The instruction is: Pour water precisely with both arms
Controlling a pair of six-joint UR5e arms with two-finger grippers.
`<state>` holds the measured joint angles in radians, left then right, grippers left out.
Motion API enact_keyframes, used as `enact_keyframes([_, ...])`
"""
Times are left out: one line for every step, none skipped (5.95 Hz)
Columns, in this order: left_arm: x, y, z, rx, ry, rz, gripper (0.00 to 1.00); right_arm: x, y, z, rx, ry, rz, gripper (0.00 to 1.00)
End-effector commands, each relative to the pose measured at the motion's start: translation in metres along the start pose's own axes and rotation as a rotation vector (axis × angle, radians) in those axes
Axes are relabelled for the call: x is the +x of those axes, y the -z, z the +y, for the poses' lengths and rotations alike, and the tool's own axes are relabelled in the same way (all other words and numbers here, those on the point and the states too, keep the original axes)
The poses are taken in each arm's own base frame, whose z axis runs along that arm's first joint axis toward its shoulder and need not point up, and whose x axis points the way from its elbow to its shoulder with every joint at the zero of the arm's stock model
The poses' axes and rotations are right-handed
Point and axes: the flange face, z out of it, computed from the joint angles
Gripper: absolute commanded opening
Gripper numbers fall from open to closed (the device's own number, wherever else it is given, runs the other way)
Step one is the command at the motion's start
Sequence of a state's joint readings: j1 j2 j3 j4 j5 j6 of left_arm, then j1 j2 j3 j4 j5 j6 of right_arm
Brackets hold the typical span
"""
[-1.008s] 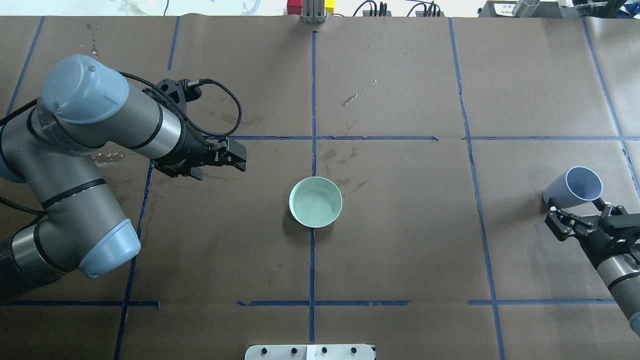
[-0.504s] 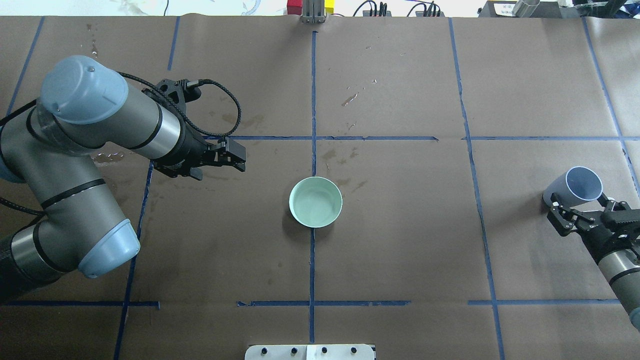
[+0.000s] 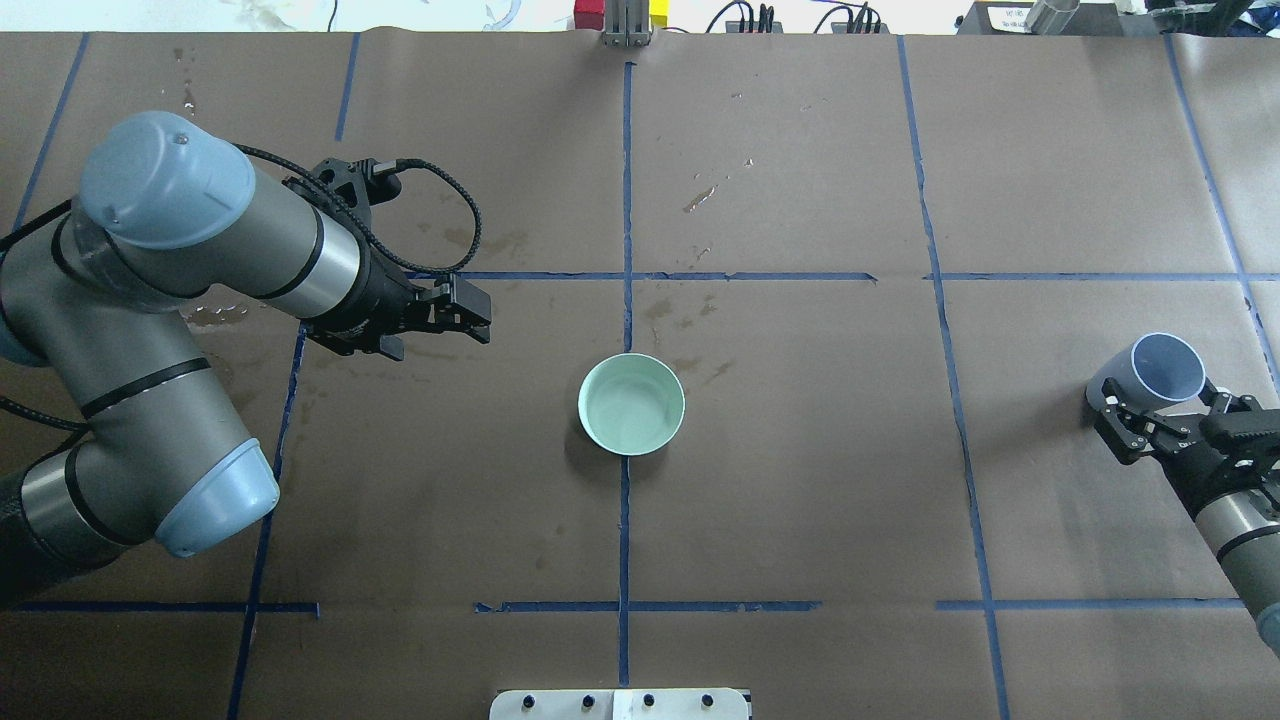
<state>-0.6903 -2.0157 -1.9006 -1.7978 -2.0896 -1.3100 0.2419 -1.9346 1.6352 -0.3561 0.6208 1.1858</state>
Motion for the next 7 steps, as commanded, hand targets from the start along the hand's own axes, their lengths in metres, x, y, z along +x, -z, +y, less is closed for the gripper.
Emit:
enact_keyframes([-0.001,0.000,0.000,0.000,0.001,-0.001,0.99,-0.008,-0.003,-0.003,0.005,-0.005,-0.004,1.00])
enact_keyframes([-0.005,0.000,0.001,-0.003,0.003,-0.005,0.99,-0.006,-0.006,0.001,0.001,0.003,0.001,1.00])
enact_keyframes([-0.005,0.002,0.002,0.000,0.001,-0.001,0.99,0.000,-0.009,0.008,-0.008,0.013,0.009,1.00])
enact_keyframes([-0.004,0.003,0.003,-0.001,0.000,0.000,0.99,-0.003,-0.011,0.006,-0.004,0.007,0.008,1.00])
enact_keyframes([-0.004,0.004,0.003,-0.001,-0.002,0.003,0.99,-0.002,-0.013,0.004,-0.005,0.003,0.011,0.94])
enact_keyframes([-0.004,0.004,0.003,0.001,-0.002,0.002,0.99,-0.002,-0.014,0.002,-0.002,0.002,0.014,0.78])
enact_keyframes([-0.003,0.005,0.004,0.001,-0.002,0.004,0.99,-0.001,-0.016,-0.005,-0.003,0.002,0.016,0.65])
